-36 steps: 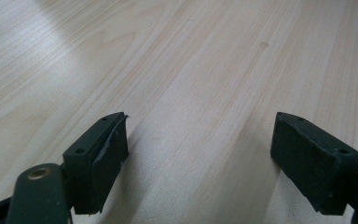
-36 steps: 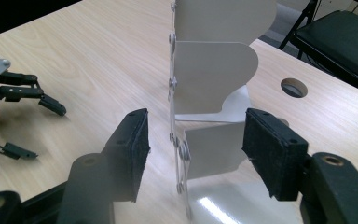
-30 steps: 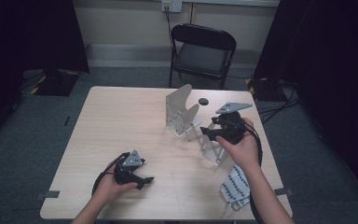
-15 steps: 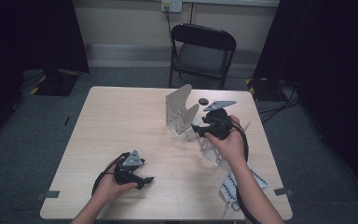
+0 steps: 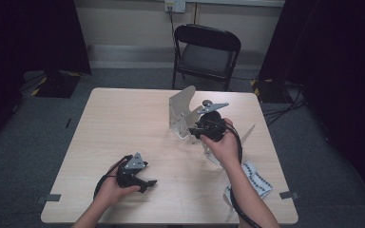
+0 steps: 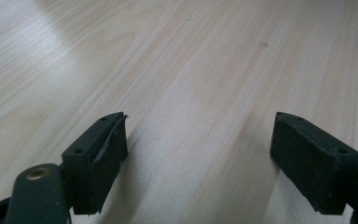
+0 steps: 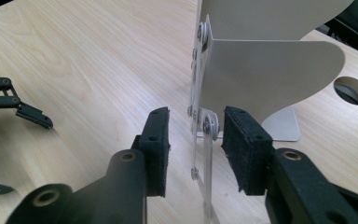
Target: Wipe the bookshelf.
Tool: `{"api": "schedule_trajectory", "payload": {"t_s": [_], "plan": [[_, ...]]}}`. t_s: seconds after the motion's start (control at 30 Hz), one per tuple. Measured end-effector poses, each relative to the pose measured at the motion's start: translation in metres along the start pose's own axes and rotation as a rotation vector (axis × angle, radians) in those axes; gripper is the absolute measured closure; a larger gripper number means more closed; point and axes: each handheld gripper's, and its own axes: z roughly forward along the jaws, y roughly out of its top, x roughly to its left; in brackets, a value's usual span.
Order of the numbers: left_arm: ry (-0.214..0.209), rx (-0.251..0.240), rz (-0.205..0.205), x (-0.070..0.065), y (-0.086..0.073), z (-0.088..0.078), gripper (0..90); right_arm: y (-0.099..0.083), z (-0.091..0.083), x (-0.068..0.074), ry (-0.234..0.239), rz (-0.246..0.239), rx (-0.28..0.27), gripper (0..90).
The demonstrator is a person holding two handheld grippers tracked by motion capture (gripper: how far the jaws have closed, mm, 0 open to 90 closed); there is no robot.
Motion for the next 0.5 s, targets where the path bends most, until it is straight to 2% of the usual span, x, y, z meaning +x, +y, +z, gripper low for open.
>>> {"api": "schedule_trajectory", "payload": {"t_s": [0.23, 0.4, 0.5], "plan": [[-0.002, 0.000, -0.001, 0.000, 0.000, 0.000, 18.5, -0.004, 0.011, -0.002, -0.015, 0.049, 0.017, 68.2], [-0.002, 0.000, -0.001, 0.000, 0.000, 0.000, 18.5, -0.006, 0.013, -0.003, -0.018, 0.071, 0.018, 71.2], [-0.002, -0.001, 0.000, 0.000, 0.000, 0.000, 18.5, -0.007, 0.013, -0.002, -0.037, 0.055, 0.034, 73.8]]}}
